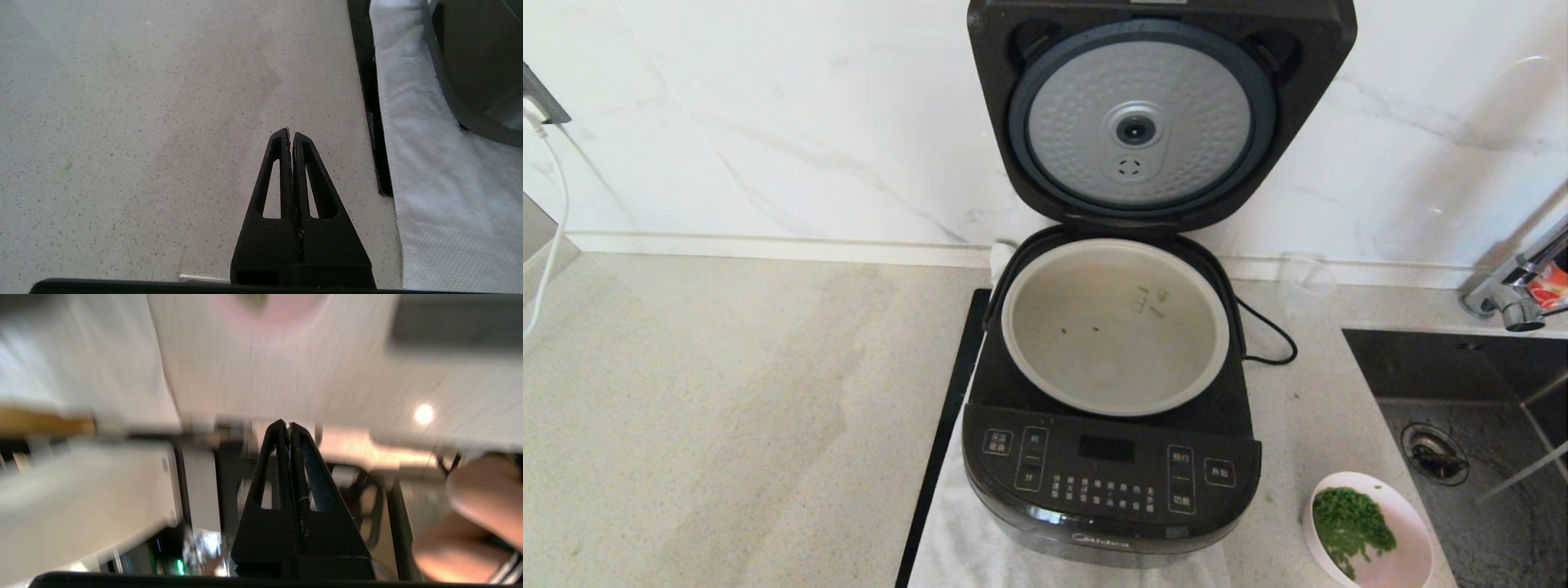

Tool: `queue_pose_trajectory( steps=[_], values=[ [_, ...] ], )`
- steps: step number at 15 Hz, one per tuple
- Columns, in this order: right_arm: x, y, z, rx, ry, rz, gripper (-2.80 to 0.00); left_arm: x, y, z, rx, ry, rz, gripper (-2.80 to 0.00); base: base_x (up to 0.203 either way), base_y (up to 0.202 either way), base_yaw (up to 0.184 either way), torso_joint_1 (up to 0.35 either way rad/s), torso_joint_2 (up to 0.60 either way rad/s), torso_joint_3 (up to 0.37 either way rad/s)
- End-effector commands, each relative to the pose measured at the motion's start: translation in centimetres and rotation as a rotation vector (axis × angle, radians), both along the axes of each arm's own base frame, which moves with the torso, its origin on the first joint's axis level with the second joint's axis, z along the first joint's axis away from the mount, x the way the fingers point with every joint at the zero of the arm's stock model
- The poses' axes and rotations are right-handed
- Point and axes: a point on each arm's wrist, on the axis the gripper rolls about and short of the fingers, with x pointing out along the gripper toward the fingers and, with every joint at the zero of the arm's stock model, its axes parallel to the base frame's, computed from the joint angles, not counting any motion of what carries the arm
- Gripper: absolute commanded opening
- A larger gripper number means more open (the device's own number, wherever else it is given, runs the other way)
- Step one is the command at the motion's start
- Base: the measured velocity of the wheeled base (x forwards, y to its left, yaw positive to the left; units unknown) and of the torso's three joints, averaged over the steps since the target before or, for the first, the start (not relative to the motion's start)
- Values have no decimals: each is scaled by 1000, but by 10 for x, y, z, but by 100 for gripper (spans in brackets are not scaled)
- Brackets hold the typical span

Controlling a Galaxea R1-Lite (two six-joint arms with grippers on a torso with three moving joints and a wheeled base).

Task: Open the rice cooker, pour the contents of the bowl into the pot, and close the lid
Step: Fill a bowl with water from the tap

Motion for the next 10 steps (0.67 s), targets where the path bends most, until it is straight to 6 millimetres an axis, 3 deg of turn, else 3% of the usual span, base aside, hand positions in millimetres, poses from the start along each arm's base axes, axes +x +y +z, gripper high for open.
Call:
queue_pose_trajectory(
  steps=[1,6,7,8,10],
  values=[
    [-27,15,-24,13,62,94,-280,0,0,0,0,0,0,-280,0,0,0,0,0,0],
    [-50,23,-59,29,177,182,-280,0,0,0,0,0,0,-280,0,0,0,0,0,0],
    [-52,25,-66,29,191,201,-215,0,0,0,0,0,0,-280,0,0,0,0,0,0],
    [-54,25,-74,27,199,216,0,0,0,0,0,0,0,-280,0,0,0,0,0,0],
    [-54,26,-89,-7,200,227,0,0,0,0,0,0,0,-280,0,0,0,0,0,0]
  ],
)
